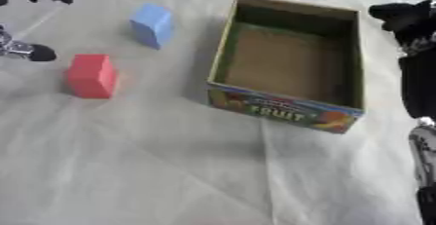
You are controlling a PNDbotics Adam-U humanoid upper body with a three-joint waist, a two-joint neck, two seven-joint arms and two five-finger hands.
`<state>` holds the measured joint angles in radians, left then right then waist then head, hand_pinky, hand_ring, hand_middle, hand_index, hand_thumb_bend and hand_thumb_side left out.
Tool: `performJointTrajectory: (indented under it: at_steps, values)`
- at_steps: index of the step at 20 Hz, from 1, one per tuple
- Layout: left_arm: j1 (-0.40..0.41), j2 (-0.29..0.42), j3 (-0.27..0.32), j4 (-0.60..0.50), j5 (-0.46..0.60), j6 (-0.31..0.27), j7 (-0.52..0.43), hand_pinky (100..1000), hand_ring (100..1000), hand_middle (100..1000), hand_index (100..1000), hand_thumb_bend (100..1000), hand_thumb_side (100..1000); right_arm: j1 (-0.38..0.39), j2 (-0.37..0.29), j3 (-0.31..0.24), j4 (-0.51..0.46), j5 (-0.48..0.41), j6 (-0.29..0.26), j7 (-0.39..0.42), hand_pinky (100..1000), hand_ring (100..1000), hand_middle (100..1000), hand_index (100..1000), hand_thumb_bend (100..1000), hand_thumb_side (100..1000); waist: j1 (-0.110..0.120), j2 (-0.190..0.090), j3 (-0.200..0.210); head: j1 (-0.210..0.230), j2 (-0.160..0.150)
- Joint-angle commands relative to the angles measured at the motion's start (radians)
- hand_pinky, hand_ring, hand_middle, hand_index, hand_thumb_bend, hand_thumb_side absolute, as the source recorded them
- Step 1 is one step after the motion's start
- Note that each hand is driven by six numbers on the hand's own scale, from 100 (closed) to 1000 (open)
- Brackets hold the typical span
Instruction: Pick up objects on the table and place them in the box.
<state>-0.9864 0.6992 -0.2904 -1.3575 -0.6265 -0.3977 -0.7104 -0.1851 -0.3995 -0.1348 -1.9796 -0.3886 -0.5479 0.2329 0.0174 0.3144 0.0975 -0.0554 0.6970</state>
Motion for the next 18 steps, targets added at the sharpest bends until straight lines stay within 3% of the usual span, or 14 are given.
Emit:
performJointTrajectory:
  at_steps: [1,8,18]
  values:
    - [-0.032,-0.001,-0.015,0.043,-0.033,-0.227,-0.19,760,875,1000,955,548,779,-0.007,-0.02,-0.003,-0.02,-0.005,0.005,0.0,836,742,558,886,473,958,0.002,-0.023,-0.001,0.004,0.003]
    - [-0.062,-0.029,-0.046,0.117,-0.096,-0.293,-0.196,781,887,1000,961,630,800,-0.006,-0.021,-0.002,-0.02,-0.004,0.009,0.0,836,742,558,887,473,957,0.006,-0.026,0.001,0.004,0.001]
    - [-0.113,-0.085,-0.072,0.201,-0.285,-0.354,-0.146,811,906,1000,948,730,802,-0.005,-0.023,0.001,-0.02,-0.004,0.016,0.003,836,743,557,888,471,958,0.013,-0.029,0.001,0.004,-0.004]
